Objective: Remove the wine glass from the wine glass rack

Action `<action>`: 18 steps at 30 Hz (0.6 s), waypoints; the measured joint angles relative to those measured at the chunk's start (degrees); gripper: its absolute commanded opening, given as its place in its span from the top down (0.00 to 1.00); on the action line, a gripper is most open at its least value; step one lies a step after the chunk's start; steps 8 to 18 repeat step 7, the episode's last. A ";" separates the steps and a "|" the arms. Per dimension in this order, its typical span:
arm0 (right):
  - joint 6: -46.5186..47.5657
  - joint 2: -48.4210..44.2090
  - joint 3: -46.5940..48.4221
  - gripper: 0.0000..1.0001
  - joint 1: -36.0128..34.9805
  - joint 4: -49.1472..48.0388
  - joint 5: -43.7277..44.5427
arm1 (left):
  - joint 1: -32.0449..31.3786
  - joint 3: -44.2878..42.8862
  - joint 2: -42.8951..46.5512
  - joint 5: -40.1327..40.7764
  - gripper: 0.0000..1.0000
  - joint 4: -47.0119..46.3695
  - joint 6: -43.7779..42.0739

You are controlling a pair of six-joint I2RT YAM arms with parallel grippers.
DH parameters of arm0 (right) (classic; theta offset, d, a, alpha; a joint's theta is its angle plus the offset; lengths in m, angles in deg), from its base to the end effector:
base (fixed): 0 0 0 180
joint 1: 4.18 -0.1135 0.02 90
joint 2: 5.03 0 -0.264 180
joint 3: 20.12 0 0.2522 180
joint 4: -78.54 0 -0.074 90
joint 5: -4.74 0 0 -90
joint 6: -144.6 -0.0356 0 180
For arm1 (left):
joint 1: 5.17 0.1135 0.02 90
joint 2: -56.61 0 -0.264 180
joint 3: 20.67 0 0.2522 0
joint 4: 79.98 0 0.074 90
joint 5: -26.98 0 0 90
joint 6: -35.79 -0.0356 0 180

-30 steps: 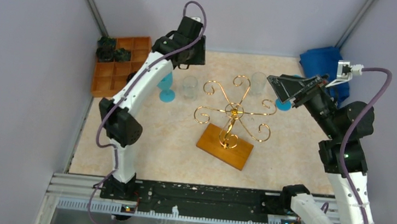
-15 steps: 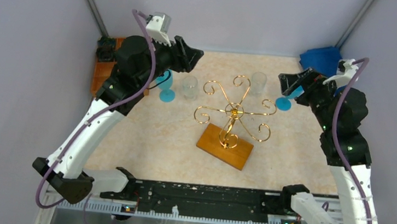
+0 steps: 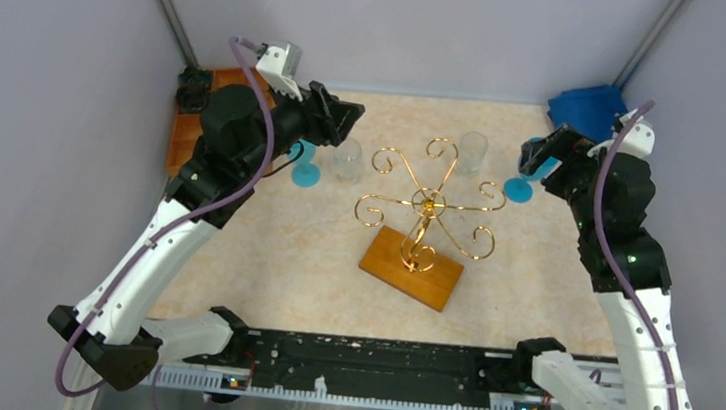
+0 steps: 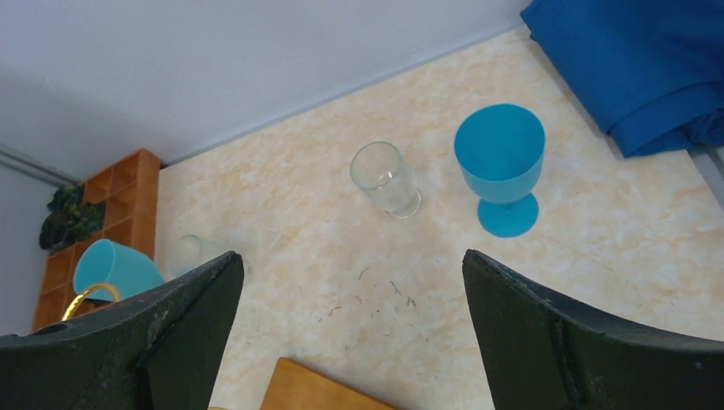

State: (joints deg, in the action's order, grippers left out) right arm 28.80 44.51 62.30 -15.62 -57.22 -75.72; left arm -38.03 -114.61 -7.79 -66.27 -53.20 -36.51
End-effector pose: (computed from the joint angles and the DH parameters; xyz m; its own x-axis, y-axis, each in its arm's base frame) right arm 0.1653 0.0274 0.4298 -0.1896 0.3995 -0.8969 0.0513 0.9162 0.3973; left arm 0.1961 -0.1291 0.4812 -0.1406 -0.2705 -0.9524 0.5737 0.7617 -0.3011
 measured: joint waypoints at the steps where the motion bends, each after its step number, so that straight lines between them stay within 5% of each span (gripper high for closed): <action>1: -0.20 0.15 0.00 0.01 0.00 0.28 0.70 | 0.00 0.00 -0.02 0.02 0.34 0.00 0.00; 18: 0.31 2.01 0.02 0.01 0.00 3.02 5.05 | 0.00 0.00 -0.04 0.24 0.34 -0.17 -0.02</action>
